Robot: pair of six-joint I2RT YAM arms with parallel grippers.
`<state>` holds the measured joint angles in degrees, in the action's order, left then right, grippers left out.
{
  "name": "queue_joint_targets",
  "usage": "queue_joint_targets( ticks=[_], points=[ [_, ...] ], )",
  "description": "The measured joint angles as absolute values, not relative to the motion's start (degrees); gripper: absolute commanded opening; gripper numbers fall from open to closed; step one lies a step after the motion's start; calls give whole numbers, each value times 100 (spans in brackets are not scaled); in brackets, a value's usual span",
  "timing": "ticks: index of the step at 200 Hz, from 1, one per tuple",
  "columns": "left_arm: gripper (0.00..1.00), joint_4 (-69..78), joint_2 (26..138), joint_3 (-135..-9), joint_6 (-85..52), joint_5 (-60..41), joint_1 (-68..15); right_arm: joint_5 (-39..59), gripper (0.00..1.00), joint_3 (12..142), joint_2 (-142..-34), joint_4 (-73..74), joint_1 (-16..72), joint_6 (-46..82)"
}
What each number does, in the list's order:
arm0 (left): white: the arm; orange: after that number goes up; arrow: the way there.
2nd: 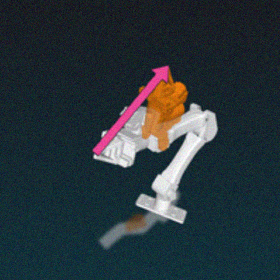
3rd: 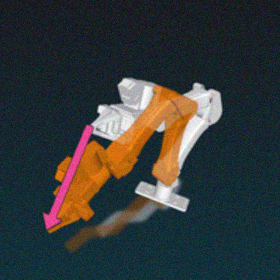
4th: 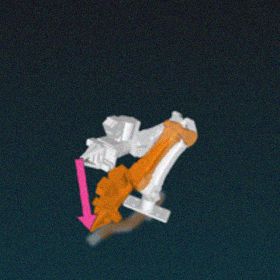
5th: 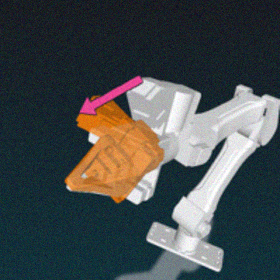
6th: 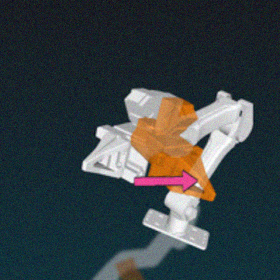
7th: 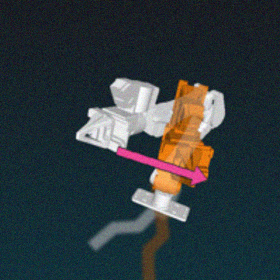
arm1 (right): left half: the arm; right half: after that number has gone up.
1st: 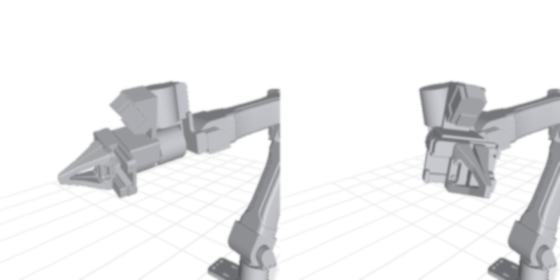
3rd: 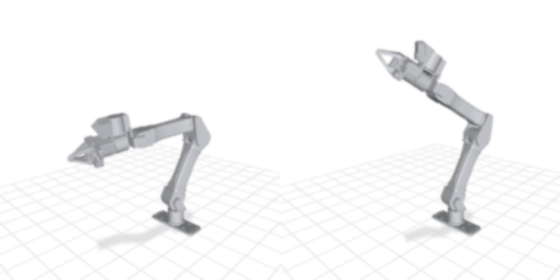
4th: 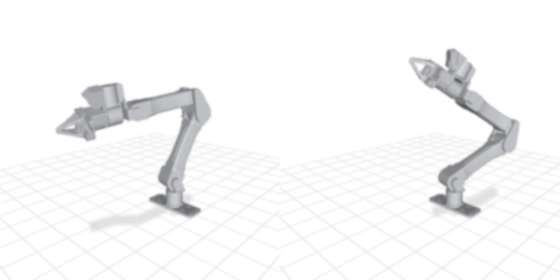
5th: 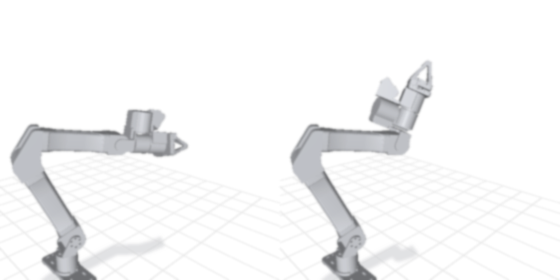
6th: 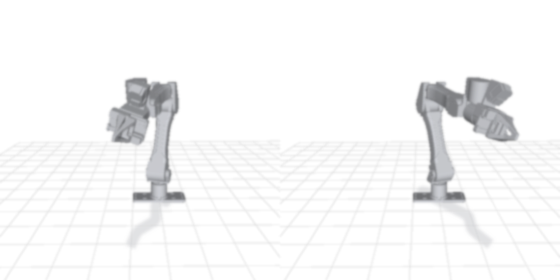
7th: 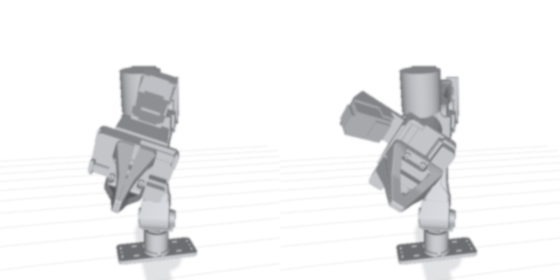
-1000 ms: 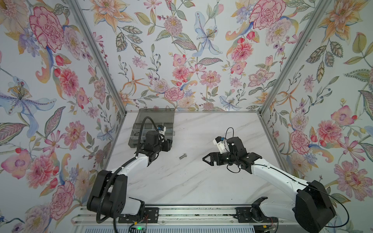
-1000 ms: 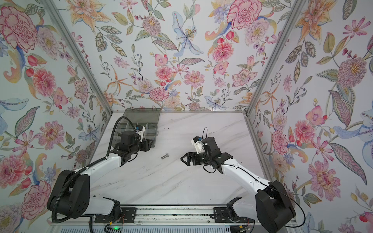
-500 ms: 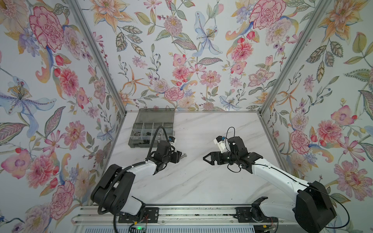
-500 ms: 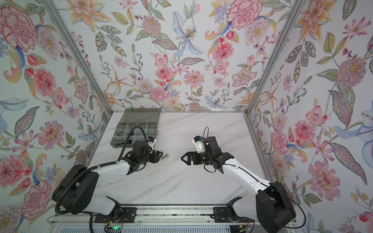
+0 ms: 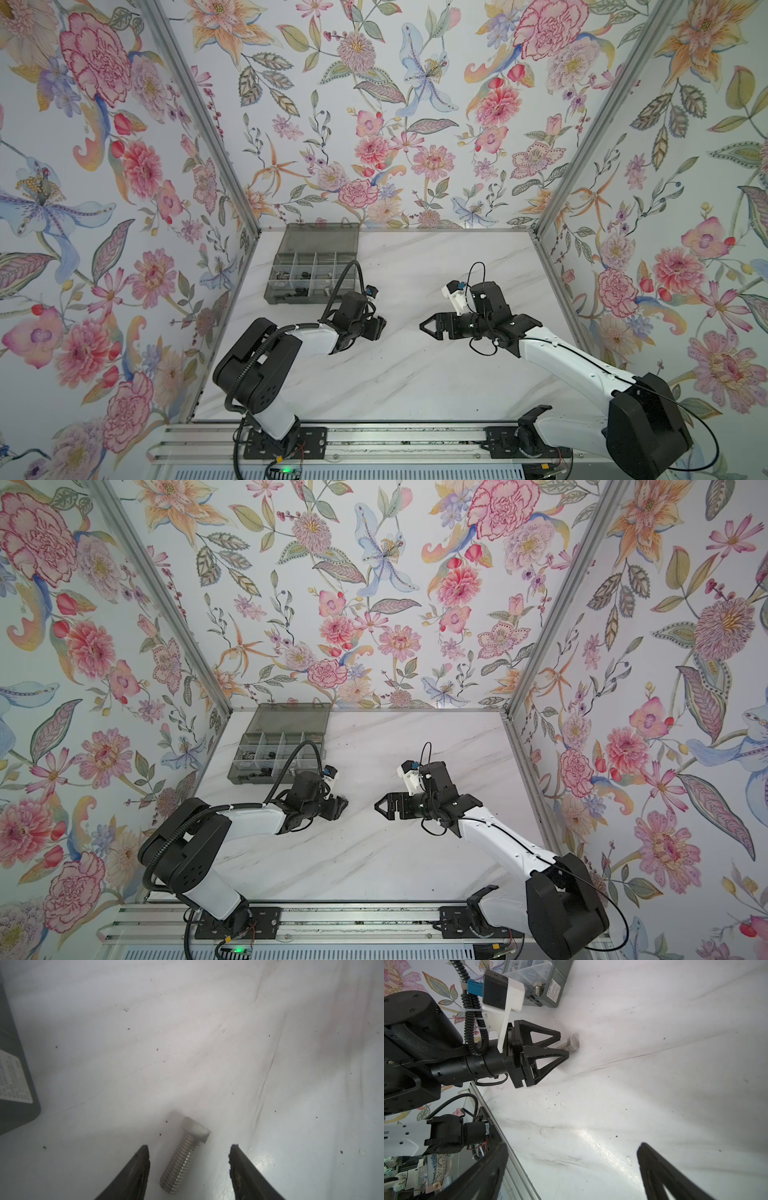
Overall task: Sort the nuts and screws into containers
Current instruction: 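Lower the left gripper around the silver hex bolt and close on it, then lift the silver hex bolt and carry it with the left gripper to the box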
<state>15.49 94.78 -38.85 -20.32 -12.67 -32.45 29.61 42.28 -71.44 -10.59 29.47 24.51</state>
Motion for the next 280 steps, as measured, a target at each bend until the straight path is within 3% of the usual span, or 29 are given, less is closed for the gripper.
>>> queue_joint_targets(
  ticks=[60,88,132,147,156,209,244,280],
  points=[
    [58,1400,9579,-3924,-1813,-991,-3253,2963,99,4224,-7120,-1057,2947,2451],
    [40,1376,9725,-4042,-1664,-965,-3253,2963,99,4213,-7111,-1057,2947,2453],
    [29,1369,9797,-4104,-1542,-961,-3253,2961,99,4117,-7037,-1039,2917,2453],
    [17,1358,9797,-4104,-1511,-958,-3253,2961,99,4112,-7035,-1039,2893,2453],
    [0,1354,9797,-4101,-1500,-956,-3253,2963,99,4112,-7032,-1041,2884,2453],
    [0,1411,9623,-3959,-1544,-792,-3253,2980,99,4112,-7004,-1037,2884,2453],
    [0,1118,8945,-3975,-1538,-729,-3135,2982,99,4095,-6945,-1026,2877,2458],
    [0,965,8333,-4370,-1490,-906,-2375,3009,99,4038,-6941,-991,2871,2497]
  ],
)
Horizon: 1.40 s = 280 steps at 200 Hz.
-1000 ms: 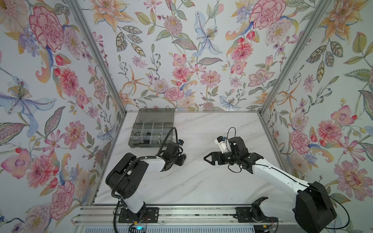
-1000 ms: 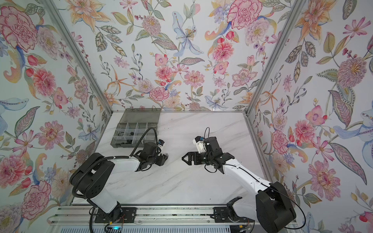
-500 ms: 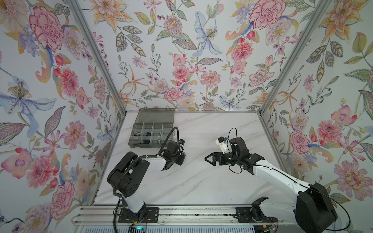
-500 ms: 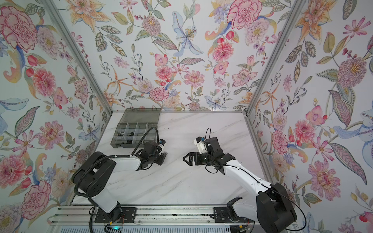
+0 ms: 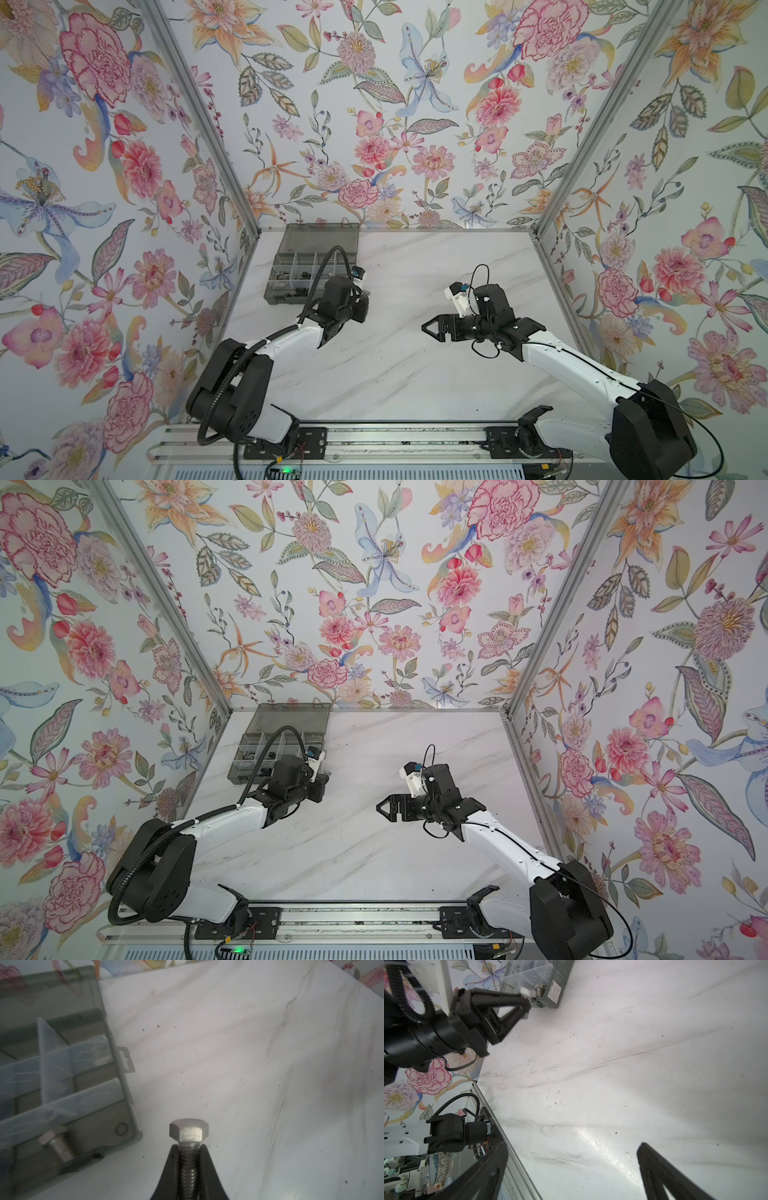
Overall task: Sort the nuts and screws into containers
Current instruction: 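Lift the silver hex bolt and carry it with the left gripper to the box, then open the left gripper to drop the silver bolt beside the other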
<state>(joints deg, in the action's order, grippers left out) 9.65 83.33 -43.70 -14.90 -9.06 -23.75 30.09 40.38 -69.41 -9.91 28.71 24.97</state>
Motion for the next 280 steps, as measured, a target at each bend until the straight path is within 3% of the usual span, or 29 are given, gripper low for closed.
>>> queue_joint_targets(
  ticks=[61,206,228,280],
  points=[
    [0,1004,8431,-4681,-1280,-1227,-1114,3026,99,4014,-6941,-908,2871,2539],
    [0,1227,9452,-4637,-1212,-1664,-626,3068,99,3955,-6941,-913,2840,2541],
    [19,1225,9456,-4637,-1212,-1691,-624,3068,99,3955,-6941,-910,2840,2541],
    [37,1225,9511,-4637,-1177,-1723,-611,3070,99,3955,-6941,-913,2834,2541]
  ],
)
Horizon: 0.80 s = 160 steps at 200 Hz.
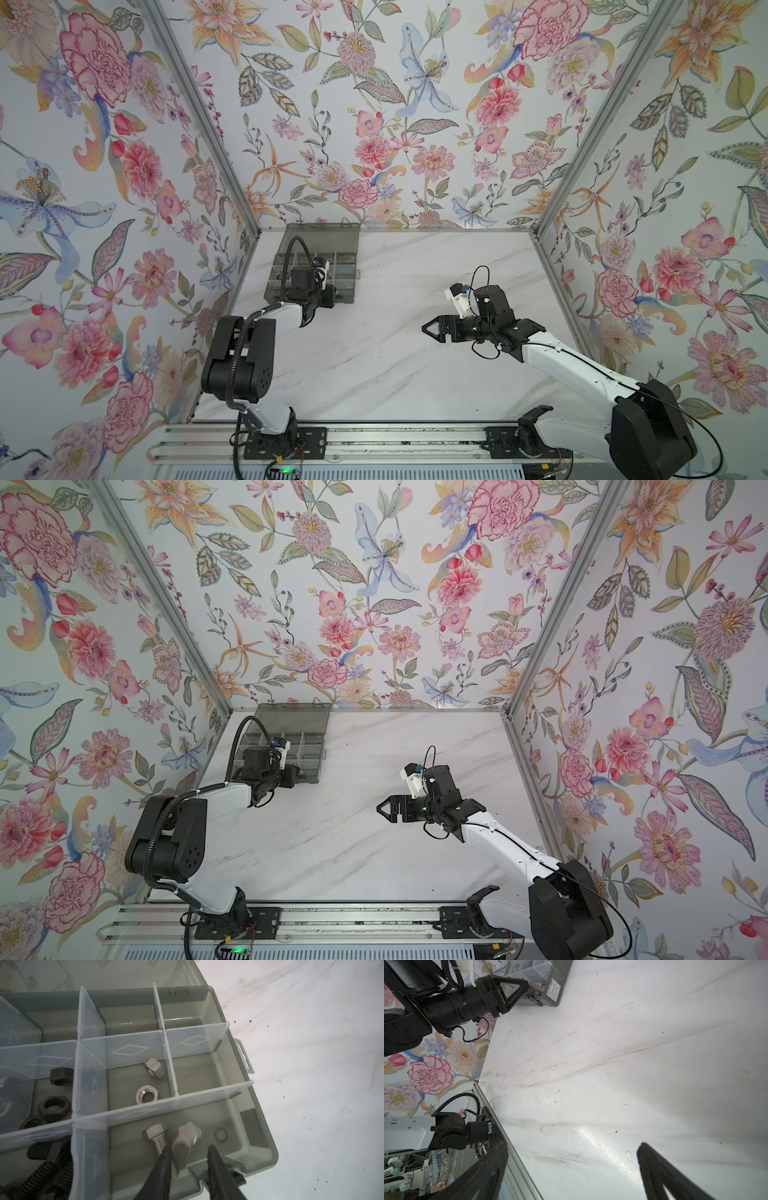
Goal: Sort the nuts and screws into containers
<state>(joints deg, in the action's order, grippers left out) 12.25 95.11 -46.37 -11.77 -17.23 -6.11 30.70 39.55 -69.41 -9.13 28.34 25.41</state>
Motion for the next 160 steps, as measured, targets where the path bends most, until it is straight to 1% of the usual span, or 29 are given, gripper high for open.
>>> queue_joint_targets(
  ticks=[28,53,55,57,58,59,61,64,86,117,160],
  points=[
    [44,1223,9526,-4637,-1170,-1723,-611,3070,99,3955,-6941,-913,2829,2541],
    [57,1219,9518,-4637,-1225,-1719,-611,3083,99,3955,-6938,-913,2818,2541],
    [61,1219,9511,-4637,-1216,-1721,-611,3087,99,3955,-6938,-913,2818,2539],
    [69,1214,9507,-4637,-1251,-1717,-611,3087,99,3955,-6936,-913,2818,2541],
    [75,1214,9504,-4637,-1256,-1717,-611,3089,99,3955,-6936,-913,2818,2541],
    [85,1210,9494,-4637,-1251,-1719,-611,3087,99,3955,-6936,-913,2818,2541],
    [95,1208,9483,-4635,-1219,-1723,-611,3089,99,3955,-6934,-913,2818,2541],
    [99,1205,9465,-4630,-1284,-1717,-611,3089,99,3955,-6932,-913,2814,2539],
    [99,1199,9105,-4543,-1343,-1715,-611,3107,99,3955,-6917,-913,2797,2539],
    [99,1245,8241,-4292,-1476,-1715,-611,3107,99,3955,-6895,-913,2777,2526],
    [99,1433,6960,-3409,-1763,-1500,-611,3070,99,3955,-6825,-919,2759,2276]
  ],
)
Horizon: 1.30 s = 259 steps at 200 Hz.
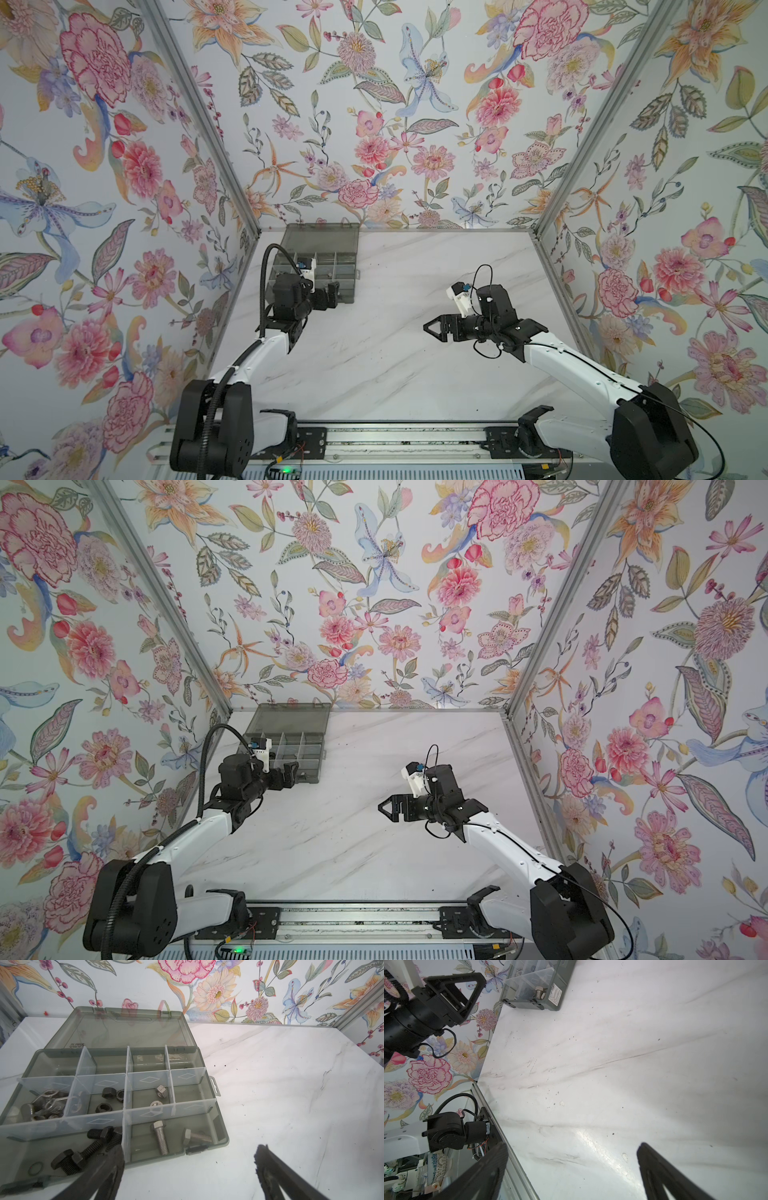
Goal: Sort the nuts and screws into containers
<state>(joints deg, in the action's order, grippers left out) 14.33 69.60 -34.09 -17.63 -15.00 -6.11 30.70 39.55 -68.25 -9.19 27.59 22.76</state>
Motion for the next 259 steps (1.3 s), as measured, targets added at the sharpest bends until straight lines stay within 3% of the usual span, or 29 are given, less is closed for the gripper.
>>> queue_joint_targets(
  ticks=[57,113,169,259],
  points=[
    [99,1806,5513,-2303,-2043,-746,-611,2762,99,3953,-6418,-958,2589,1507],
    [99,2375,5153,-1715,-1774,228,-611,2582,99,3940,-6224,-956,2137,843],
    [99,3518,5666,-1391,-821,1085,-543,2464,99,3931,-6469,-954,1575,462],
    [99,5765,7380,-1129,-416,1070,-191,1564,99,3470,-6873,392,1173,-3]
  ],
)
